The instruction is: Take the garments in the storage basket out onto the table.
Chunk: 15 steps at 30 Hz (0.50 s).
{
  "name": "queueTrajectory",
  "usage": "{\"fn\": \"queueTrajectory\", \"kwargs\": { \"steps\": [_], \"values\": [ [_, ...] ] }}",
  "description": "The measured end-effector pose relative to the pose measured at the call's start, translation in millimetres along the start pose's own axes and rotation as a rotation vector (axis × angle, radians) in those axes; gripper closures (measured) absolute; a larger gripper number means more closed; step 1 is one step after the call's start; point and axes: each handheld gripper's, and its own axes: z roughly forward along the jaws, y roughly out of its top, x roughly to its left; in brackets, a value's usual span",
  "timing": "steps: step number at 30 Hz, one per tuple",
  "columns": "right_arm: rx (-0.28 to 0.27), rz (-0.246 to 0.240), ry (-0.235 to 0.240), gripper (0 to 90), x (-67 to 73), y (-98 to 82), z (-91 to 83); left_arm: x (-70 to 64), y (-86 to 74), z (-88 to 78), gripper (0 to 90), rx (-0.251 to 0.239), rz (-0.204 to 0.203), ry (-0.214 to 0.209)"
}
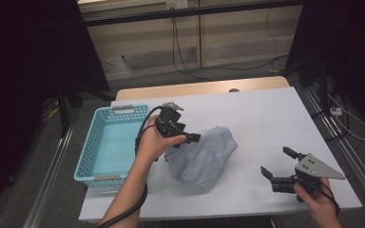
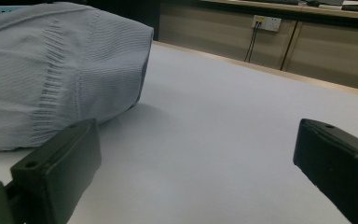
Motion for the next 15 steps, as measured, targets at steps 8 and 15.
{"fn": "queueTrajectory", "kwargs": {
  "steps": [8,15],
  "values": [
    [0.051,0.017,0.007,0.5,3.6,4.2,13.8,5.4,-21.5,-19.2,14.9,-0.023,-0.016,0.036],
    [0.106,0.012,0.062,0.5,15.1,9.4,33.5,8.7,-39.3,-28.7,13.0,-0.026,-0.008,0.073]
  ]
}}
